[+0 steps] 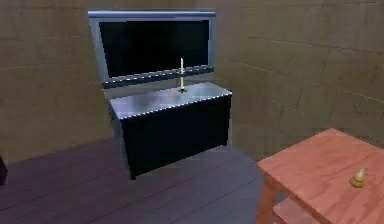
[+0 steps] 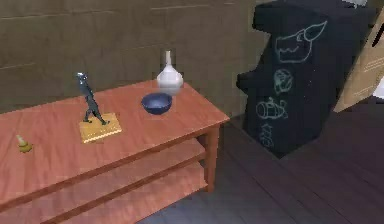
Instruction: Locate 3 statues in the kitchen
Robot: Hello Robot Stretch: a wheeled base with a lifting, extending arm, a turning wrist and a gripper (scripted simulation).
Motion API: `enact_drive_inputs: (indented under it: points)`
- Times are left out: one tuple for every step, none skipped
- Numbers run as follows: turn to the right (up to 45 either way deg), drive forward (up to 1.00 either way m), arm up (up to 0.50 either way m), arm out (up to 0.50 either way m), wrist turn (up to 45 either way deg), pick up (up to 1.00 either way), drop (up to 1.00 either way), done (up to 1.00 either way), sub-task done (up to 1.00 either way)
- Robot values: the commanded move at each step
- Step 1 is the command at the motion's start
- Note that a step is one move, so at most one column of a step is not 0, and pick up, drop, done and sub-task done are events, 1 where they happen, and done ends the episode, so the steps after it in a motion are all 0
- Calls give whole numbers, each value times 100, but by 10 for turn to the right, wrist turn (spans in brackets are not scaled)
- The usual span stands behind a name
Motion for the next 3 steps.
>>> enact_drive_inputs:
  points:
    - [450,0,0,0,0,0,0,0,0]
    - [450,0,0,0,0,0,0,0,0]
    - [450,0,0,0,0,0,0,0,0]
